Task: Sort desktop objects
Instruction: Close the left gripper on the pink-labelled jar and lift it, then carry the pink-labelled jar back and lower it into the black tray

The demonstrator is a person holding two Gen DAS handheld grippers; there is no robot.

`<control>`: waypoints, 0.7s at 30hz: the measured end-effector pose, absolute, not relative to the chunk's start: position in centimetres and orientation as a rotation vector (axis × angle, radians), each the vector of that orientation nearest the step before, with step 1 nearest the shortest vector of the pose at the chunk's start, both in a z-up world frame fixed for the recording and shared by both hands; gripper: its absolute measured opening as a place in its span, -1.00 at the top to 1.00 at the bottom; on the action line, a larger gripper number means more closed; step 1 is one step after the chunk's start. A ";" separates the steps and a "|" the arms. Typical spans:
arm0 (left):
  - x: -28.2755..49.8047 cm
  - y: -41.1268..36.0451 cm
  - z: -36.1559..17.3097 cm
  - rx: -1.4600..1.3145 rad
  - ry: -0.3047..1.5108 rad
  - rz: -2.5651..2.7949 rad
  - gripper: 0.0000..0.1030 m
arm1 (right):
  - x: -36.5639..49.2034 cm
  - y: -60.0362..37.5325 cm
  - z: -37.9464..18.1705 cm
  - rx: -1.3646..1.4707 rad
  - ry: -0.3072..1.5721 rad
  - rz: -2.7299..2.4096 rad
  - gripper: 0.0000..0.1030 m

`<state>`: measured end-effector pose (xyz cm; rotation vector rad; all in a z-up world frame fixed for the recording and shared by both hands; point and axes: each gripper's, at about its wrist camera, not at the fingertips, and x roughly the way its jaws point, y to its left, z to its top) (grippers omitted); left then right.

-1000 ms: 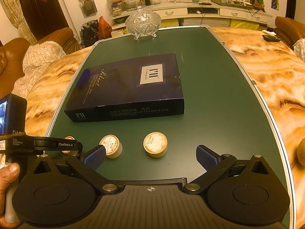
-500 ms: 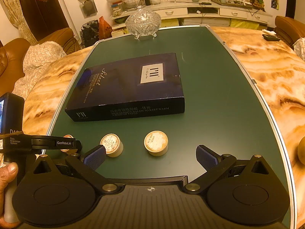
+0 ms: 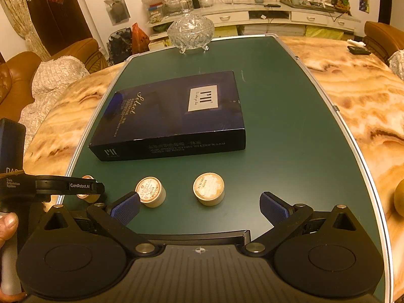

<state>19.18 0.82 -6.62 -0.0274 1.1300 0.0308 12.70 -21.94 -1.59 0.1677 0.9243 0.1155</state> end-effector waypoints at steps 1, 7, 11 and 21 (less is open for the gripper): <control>19.1 0.8 -6.4 -0.025 1.128 0.032 0.20 | 12.6 -22.0 -1.4 0.168 0.921 0.116 -1.00; 18.1 0.8 -4.7 -0.029 1.107 0.026 0.20 | 11.9 -22.1 -0.5 0.172 0.904 0.118 -1.00; 16.6 0.7 -3.1 -0.030 1.095 0.019 0.20 | 11.1 -22.3 0.2 0.175 0.891 0.118 -1.00; 11.1 -0.3 0.0 -0.014 1.080 -0.005 0.20 | 8.4 -22.9 2.3 0.186 0.847 0.123 -1.00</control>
